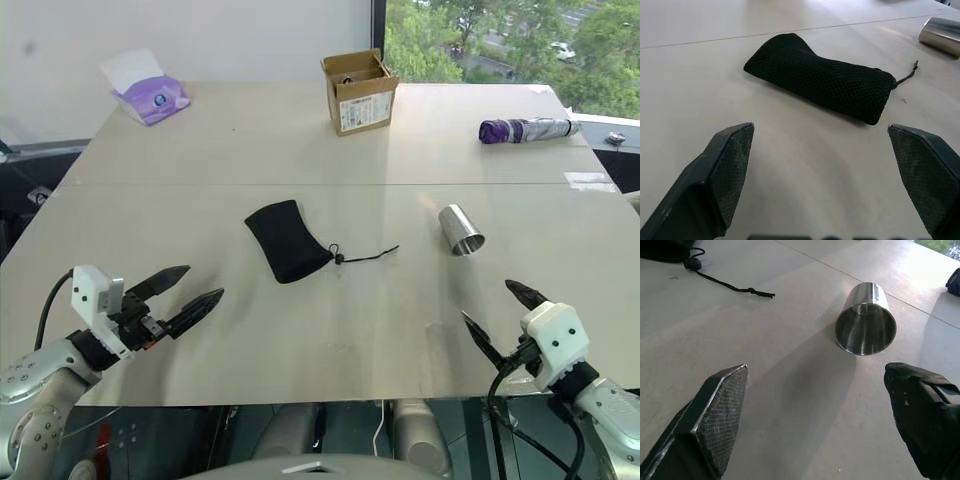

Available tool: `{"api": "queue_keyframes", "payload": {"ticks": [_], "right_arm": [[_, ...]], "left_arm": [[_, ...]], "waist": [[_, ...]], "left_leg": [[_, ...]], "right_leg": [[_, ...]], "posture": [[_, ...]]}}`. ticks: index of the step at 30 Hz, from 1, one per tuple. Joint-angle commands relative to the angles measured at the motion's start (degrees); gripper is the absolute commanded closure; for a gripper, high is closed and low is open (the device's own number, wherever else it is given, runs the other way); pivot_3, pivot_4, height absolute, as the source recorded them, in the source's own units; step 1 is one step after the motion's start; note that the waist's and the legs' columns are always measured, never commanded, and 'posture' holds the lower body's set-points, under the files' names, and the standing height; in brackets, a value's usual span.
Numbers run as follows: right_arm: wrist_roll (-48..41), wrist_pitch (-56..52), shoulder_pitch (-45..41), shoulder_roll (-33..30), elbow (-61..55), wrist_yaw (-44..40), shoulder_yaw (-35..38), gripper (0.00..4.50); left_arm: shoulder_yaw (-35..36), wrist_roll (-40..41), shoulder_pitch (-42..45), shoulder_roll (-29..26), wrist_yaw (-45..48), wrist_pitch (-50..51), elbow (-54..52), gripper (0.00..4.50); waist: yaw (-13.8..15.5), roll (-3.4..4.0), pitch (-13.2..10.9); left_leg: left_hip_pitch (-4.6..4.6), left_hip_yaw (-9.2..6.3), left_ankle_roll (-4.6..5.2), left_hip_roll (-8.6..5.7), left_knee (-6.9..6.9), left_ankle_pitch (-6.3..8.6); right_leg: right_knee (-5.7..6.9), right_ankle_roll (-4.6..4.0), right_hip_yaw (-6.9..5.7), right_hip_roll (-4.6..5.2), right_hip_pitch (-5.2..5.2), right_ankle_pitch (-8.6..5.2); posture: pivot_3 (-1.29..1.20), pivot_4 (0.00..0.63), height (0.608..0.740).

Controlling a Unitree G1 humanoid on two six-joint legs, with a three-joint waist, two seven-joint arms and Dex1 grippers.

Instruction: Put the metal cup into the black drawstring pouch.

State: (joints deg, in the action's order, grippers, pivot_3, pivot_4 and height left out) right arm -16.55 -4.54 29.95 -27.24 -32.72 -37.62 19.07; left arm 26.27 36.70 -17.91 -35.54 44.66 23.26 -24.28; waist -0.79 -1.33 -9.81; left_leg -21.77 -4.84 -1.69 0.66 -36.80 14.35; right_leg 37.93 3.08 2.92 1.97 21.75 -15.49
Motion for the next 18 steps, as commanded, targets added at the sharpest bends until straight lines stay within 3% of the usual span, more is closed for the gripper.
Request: {"api": "queue_keyframes", "payload": {"ticks": [1,7,12,14,18], "right_arm": [[-1.45,1.96,-0.68,-1.0,-0.56,-1.2,1.25,0.01],[-4.38,7.25,1.28,-2.81,-3.96,-8.05,-1.3,0.01],[-6.35,5.6,1.93,-4.7,-6.83,-9.23,-1.78,0.01],[-6.15,4.75,1.5,-4.88,-7.86,-8.2,-1.87,0.01],[-5.39,3.47,2.55,-5.67,-10.18,-7.8,-2.31,0.01]], "left_arm": [[-0.21,0.3,2.05,-1.99,0.72,-0.05,-1.95,0.0],[-10.05,-1.01,13.54,-8.87,-1.76,7.34,-9.78,0.0],[-23.19,-13.42,25.81,-15.68,-7.53,14.45,-12.03,0.0],[-29.17,-16.62,31.8,-16.65,-8.51,18.88,-11.05,0.0],[-37.73,-21.93,37.58,-15.88,-6.55,18.44,-7.34,0.0]], "waist": [[0.05,0.0,-0.01],[0.42,0.07,-0.04],[-0.14,0.11,-0.07],[-0.04,0.12,-0.08],[-0.03,0.13,-0.09]], "left_leg": [[0.0,0.0,0.0,0.0,0.0,0.0],[0.0,-0.08,0.01,0.0,-0.19,-0.01],[0.01,-0.06,0.01,-0.01,-0.14,-0.01],[0.0,-0.07,0.01,-0.03,-0.09,-0.01],[-0.03,-0.09,0.01,-0.05,-0.03,-0.01]], "right_leg": [[0.0,-0.03,0.0,0.0,0.0,-0.02],[0.02,0.19,-0.08,0.0,-0.11,-0.16],[0.02,0.35,-0.04,-0.06,-0.09,-0.03],[0.02,0.37,-0.05,-0.08,-0.07,-0.03],[0.01,0.38,-0.05,-0.07,-0.04,-0.02]], "posture": [[0.0,0.15,0.74],[0.0,0.15,0.74],[0.0,0.15,0.74],[0.0,0.15,0.74],[0.0,0.15,0.74]]}}
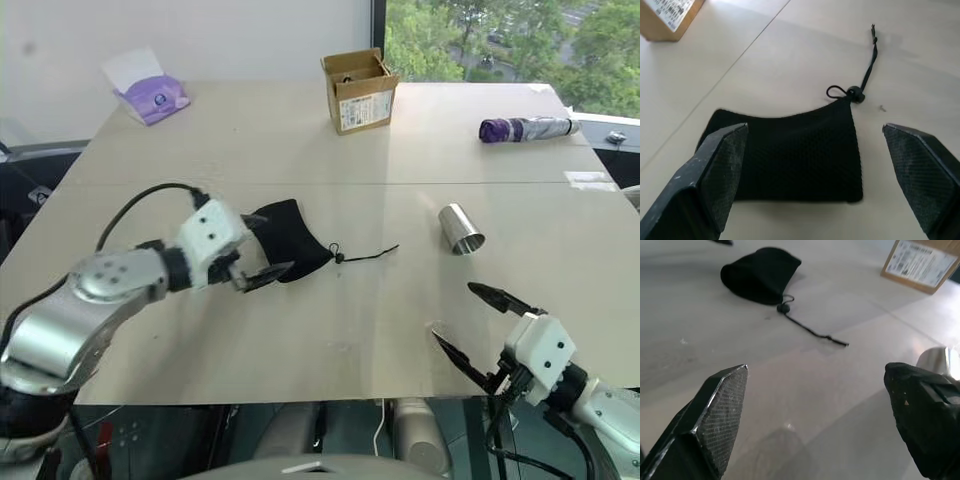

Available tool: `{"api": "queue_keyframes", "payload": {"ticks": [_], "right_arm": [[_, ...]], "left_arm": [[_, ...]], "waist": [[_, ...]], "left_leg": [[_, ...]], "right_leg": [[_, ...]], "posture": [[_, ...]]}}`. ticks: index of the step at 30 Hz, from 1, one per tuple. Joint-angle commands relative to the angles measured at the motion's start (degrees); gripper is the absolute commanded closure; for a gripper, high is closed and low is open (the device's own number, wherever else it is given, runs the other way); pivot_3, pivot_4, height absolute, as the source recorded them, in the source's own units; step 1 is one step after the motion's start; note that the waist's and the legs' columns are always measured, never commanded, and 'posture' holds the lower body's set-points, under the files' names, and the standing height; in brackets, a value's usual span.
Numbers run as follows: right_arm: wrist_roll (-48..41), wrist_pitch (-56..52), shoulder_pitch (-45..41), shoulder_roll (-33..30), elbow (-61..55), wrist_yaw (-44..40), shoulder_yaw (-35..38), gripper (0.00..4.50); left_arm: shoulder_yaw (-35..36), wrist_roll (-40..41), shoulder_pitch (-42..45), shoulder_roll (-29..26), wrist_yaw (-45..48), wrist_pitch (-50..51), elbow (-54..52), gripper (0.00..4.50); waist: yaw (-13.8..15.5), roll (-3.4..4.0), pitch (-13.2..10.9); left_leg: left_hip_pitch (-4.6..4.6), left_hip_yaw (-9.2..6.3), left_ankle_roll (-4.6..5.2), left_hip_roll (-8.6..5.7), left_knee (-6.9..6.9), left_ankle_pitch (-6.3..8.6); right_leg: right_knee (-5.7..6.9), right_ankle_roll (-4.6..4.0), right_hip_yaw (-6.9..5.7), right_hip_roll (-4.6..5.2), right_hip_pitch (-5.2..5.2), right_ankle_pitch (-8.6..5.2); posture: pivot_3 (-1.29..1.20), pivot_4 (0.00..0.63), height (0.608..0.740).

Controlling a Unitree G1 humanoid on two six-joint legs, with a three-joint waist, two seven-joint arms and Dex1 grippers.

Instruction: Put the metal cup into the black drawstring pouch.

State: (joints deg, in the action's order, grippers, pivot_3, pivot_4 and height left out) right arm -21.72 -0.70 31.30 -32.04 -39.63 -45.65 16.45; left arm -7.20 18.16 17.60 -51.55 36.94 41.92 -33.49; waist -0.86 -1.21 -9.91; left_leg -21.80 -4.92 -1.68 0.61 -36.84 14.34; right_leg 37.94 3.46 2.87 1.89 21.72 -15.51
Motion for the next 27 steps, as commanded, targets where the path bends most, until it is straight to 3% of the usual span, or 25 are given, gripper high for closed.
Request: {"api": "queue_keyframes", "payload": {"ticks": [1,6,8,11,17,22,27], "right_arm": [[0.23,-0.32,1.76,-0.99,-3.82,0.17,0.24,0.01],[0.97,-0.3,3.89,-0.43,-5.67,1.2,0.15,0.01],[1.8,-0.15,4.23,0.05,-6.27,2.2,-0.24,0.0],[2.92,-0.92,4.12,0.88,-7.14,4.19,-1.24,0.0],[5.51,-9.21,1.94,3.57,-8.76,12.74,-3.46,0.0],[1.72,-27.59,-5.17,8.35,-11.32,24.04,-6.63,0.0],[-1.11,-45.04,-19.52,16.57,-6.26,36.01,-7.06,0.0]], "left_arm": [[-5.94,-4.99,2.83,0.05,1.87,-1.65,2.77,0.0],[-11.67,-11.06,6.92,1.44,3.42,-4.16,8.11,0.0],[-12.7,-12.41,8.16,2.8,3.88,-5.05,10.34,0.39],[-13.53,-13.88,9.51,5.17,4.34,-6.12,13.44,1.59],[-13.11,-14.9,11.44,8.01,6.49,-6.48,18.23,4.48],[-9.26,-11.29,15.91,10.24,8.85,-0.39,22.47,4.48],[-8.63,-11.36,19.04,11.38,9.14,0.95,24.56,4.48]], "waist": [[0.05,0.0,0.0],[0.16,-0.02,-0.02],[0.18,-0.03,-0.02],[0.16,-0.03,-0.02],[0.12,-0.03,-0.02],[0.09,-0.04,-0.02],[-0.07,0.01,-0.03]], "left_leg": [[0.0,-0.01,0.0,0.0,0.03,0.0],[-0.07,-0.03,0.0,0.0,0.1,0.0],[-0.08,-0.04,0.0,-0.01,0.08,0.0],[-0.06,-0.03,0.0,-0.02,0.05,0.0],[-0.07,-0.05,0.0,-0.01,0.04,0.0],[-0.12,-0.13,0.0,-0.01,-0.03,0.0],[-0.12,-0.15,0.0,-0.03,-0.03,-0.01]], "right_leg": [[0.0,-0.02,-0.01,0.0,0.0,0.01],[-0.03,-0.05,-0.03,0.0,0.06,0.02],[-0.03,0.0,-0.05,0.01,0.05,-0.02],[-0.02,0.02,-0.04,0.01,0.04,-0.03],[0.01,-0.02,-0.05,0.0,0.05,0.0],[0.02,0.0,-0.14,0.0,0.06,-0.01],[0.03,-0.18,-0.15,0.01,0.07,0.11]], "posture": [[0.0,0.15,0.74],[0.0,0.15,0.74],[0.0,0.15,0.74],[0.0,0.15,0.74],[0.0,0.15,0.74],[0.0,0.15,0.74],[0.0,0.15,0.74]]}}
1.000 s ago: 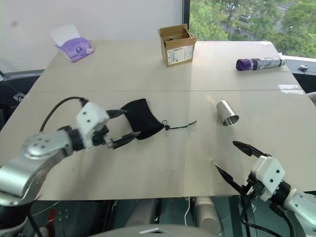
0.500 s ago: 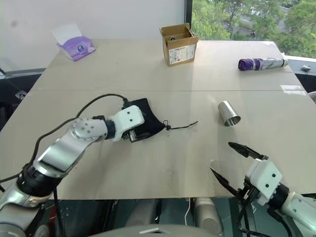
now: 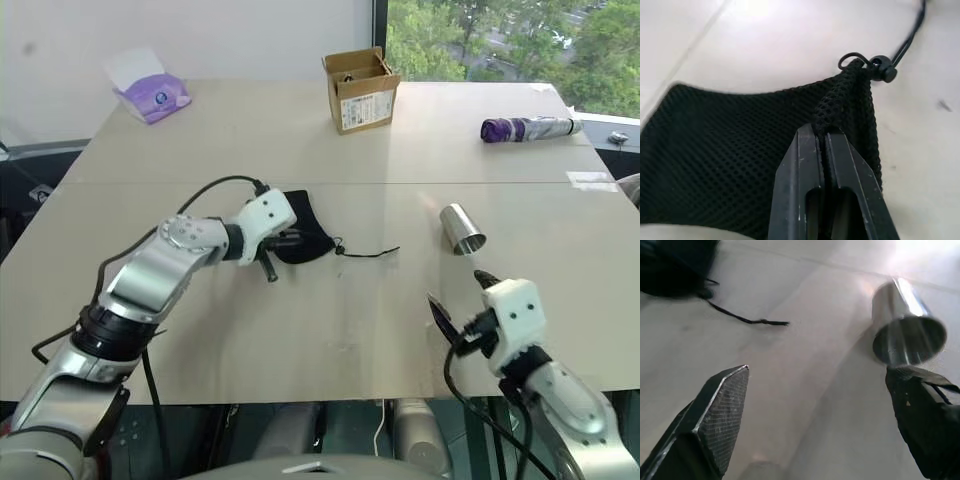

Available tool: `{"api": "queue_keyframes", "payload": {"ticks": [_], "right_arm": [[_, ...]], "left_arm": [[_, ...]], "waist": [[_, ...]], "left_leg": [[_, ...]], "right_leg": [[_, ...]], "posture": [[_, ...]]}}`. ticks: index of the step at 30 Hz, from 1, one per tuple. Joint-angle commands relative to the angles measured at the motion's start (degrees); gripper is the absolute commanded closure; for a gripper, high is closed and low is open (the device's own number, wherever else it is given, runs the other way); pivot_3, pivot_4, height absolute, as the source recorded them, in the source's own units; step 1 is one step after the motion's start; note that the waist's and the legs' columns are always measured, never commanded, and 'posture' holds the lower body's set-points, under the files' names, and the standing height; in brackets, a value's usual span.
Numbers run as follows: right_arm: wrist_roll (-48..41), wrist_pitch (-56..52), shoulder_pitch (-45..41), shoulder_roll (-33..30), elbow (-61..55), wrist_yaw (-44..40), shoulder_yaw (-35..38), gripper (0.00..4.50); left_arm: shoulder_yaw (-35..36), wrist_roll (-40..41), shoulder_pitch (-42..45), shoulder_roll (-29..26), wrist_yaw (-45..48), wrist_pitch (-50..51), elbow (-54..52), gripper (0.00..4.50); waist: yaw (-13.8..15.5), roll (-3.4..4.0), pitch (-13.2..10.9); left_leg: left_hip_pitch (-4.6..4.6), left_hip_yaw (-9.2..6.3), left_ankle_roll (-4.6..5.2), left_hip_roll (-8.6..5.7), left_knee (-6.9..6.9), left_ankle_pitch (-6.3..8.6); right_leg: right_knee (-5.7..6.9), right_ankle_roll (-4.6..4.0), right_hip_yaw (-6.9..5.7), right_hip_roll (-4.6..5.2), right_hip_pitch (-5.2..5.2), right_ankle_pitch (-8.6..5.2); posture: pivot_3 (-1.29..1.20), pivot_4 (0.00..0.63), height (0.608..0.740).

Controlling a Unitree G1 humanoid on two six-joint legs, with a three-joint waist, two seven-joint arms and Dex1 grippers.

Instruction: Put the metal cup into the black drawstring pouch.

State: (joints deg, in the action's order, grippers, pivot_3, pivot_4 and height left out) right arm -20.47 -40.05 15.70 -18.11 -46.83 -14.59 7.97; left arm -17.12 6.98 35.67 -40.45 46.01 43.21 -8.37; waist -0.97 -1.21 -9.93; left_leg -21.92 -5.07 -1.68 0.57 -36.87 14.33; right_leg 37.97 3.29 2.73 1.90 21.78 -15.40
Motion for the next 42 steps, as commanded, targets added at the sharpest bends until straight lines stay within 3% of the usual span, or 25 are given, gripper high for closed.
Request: {"api": "queue_keyframes", "payload": {"ticks": [1,7,10,17,19,24,31,42], "right_arm": [[-2.41,-7.21,-6.47,4.46,1.97,6.98,1.93,0.0],[-1.61,-9.95,-16.07,9.38,8.33,12.02,2.28,0.0],[0.07,-8.01,-20.05,10.69,13.79,13.57,1.89,0.86],[5.0,0.68,-23.06,10.4,22.25,13.46,0.23,3.93],[5.97,3.9,-23.34,10.57,23.74,13.15,-0.13,4.44],[5.87,11.54,-21.69,8.69,22.96,5.94,-3.93,4.44],[0.67,9.19,-23.09,4.6,14.1,-5.89,-13.92,4.44],[9.31,13.75,-28.95,-0.11,24.36,-12.48,-24.81,4.44]], "left_arm": [[1.33,-0.32,1.1,0.36,0.03,-0.43,-0.77,4.48],[1.46,-0.98,1.52,1.35,-1.02,0.41,-2.13,4.48],[1.61,-1.59,1.89,1.72,-1.87,0.63,-2.19,4.5],[2.38,-1.58,1.95,2.52,-3.22,2.23,-2.83,4.5],[2.38,-1.61,2.08,2.92,-3.74,3.13,-3.49,4.5],[3.9,0.3,4.43,6.7,-6.25,9.82,-4.06,4.5],[6.61,3.19,9.82,14.16,-10.3,20.0,-1.05,4.5],[6.37,3.64,11.77,16.7,-13.03,20.06,0.8,4.5]], "waist": [[0.06,0.01,0.0],[0.14,0.02,-0.02],[0.01,0.03,-0.01],[-0.11,0.03,-0.01],[-0.15,0.02,-0.01],[-0.11,0.02,-0.01],[-0.97,0.01,0.0],[-1.2,-0.01,0.01]], "left_leg": [[-0.02,-0.01,0.0,0.0,0.01,0.0],[-0.17,-0.09,0.0,-0.06,0.07,0.0],[-0.34,-0.06,0.0,-0.07,0.07,0.0],[-0.8,-0.05,-0.01,-0.07,0.01,-0.02],[-0.81,-0.04,-0.01,-0.08,0.01,-0.02],[-0.82,-0.05,-0.01,-0.09,-0.03,-0.02],[-0.85,-0.09,0.0,-0.1,-0.28,-0.01],[-0.8,-0.14,-0.02,-0.14,-0.43,-0.02]], "right_leg": [[0.01,-0.01,-0.01,0.0,0.0,0.0],[-0.01,-0.03,-0.08,0.05,0.14,0.01],[0.03,-0.03,-0.06,0.05,0.36,0.02],[0.21,-0.03,-0.05,0.04,0.89,0.04],[0.21,-0.03,-0.04,0.05,0.9,0.04],[0.25,-0.03,-0.05,0.05,0.89,0.04],[0.46,-0.01,-0.06,0.03,0.88,0.04],[0.63,-0.01,-0.06,0.05,0.86,0.04]], "posture": [[0.0,0.15,0.74],[0.0,0.15,0.74],[0.0,0.15,0.74],[0.0,0.15,0.74],[0.0,0.15,0.74],[0.0,0.15,0.74],[0.0,0.15,0.74],[0.0,0.15,0.74]]}}
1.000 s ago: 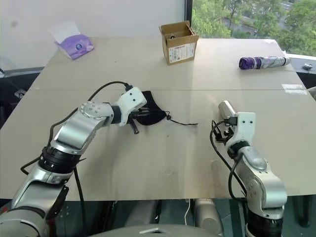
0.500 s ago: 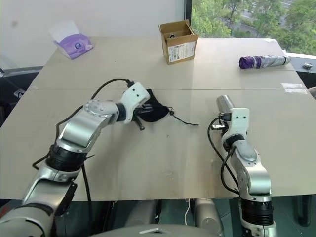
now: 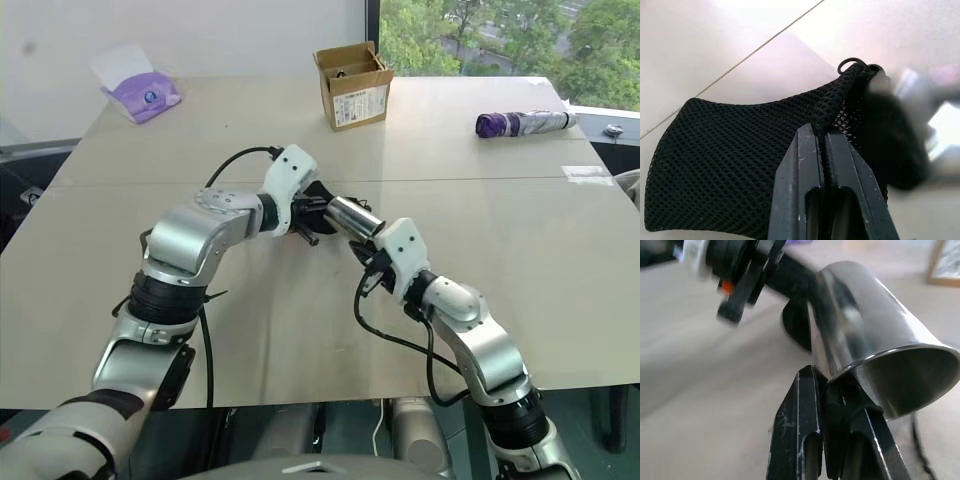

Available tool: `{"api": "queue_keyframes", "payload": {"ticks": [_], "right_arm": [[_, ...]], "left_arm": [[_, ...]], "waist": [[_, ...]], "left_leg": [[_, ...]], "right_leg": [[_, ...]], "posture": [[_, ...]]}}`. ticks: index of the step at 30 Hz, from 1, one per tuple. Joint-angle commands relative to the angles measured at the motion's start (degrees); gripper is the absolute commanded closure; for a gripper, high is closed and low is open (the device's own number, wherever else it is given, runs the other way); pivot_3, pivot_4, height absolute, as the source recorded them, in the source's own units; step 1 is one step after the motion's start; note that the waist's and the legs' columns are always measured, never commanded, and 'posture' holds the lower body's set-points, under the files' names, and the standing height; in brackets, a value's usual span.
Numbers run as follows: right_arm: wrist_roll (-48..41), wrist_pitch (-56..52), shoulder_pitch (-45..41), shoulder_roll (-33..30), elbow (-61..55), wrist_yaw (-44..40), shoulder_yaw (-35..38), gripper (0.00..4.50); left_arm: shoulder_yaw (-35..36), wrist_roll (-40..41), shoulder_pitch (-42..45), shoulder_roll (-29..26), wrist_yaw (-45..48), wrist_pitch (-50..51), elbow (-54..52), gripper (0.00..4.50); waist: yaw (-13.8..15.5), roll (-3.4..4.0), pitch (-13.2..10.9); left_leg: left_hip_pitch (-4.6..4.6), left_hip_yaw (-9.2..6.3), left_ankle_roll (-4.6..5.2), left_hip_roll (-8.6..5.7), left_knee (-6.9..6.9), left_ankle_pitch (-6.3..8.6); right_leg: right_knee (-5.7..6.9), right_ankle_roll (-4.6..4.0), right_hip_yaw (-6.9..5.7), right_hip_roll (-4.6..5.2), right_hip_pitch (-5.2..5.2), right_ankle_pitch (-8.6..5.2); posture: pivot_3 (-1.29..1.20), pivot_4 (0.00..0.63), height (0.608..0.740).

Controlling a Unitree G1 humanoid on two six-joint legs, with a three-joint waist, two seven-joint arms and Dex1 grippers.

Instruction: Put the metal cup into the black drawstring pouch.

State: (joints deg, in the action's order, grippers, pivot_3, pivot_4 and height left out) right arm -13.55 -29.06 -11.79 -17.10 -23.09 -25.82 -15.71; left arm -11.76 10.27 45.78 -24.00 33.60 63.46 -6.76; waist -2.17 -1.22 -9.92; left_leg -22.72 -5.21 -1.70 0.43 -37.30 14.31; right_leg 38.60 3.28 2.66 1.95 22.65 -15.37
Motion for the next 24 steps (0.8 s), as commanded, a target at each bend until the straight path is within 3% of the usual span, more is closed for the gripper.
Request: {"api": "queue_keyframes", "payload": {"ticks": [1,6,13,18,24], "right_arm": [[3.3,3.38,-1.96,-1.39,1.7,-1.61,-1.8,4.44],[8.25,6.4,-5.69,-0.79,8.44,-1.9,-4.77,4.44],[13.05,13.15,-12.24,5.31,19.63,0.11,-6.47,4.44],[10.32,15.56,-13.9,11.37,24.11,1.1,-2.92,4.44],[15.04,20.32,-17.08,10.86,28.22,-0.11,-5.44,4.44]], "left_arm": [[0.93,0.63,1.47,0.26,-0.53,-0.13,-1.14,4.5],[0.11,1.66,0.45,0.09,-0.05,0.25,-2.88,4.5],[0.39,3.6,-1.25,-0.26,0.07,2.85,-5.55,4.5],[1.58,4.62,-2.1,-1.76,-0.17,4.93,-6.45,4.5],[6.5,9.18,-2.31,0.14,-0.34,10.64,-6.28,4.5]], "waist": [[-0.03,0.0,0.0],[-0.18,0.0,0.0],[-0.2,0.0,0.0],[-0.2,0.0,0.0],[-0.21,0.0,0.0]], "left_leg": [[-0.01,0.0,0.0,-0.01,0.0,0.0],[0.0,0.02,-0.01,-0.02,0.0,-0.01],[0.0,0.01,-0.12,-0.01,0.0,-0.07],[-0.01,0.01,-0.22,-0.01,0.01,-0.12],[-0.01,0.02,-0.22,-0.03,0.01,-0.12]], "right_leg": [[-0.02,0.0,0.0,0.01,0.0,0.0],[-0.01,0.0,0.02,0.03,0.02,0.0],[0.02,-0.01,0.02,0.02,0.03,0.0],[0.0,-0.01,0.02,0.03,0.04,0.01],[0.02,0.0,0.02,0.05,0.05,0.01]], "posture": [[0.0,0.15,0.74],[0.0,0.15,0.74],[0.0,0.15,0.74],[0.0,0.15,0.74],[0.0,0.15,0.74]]}}
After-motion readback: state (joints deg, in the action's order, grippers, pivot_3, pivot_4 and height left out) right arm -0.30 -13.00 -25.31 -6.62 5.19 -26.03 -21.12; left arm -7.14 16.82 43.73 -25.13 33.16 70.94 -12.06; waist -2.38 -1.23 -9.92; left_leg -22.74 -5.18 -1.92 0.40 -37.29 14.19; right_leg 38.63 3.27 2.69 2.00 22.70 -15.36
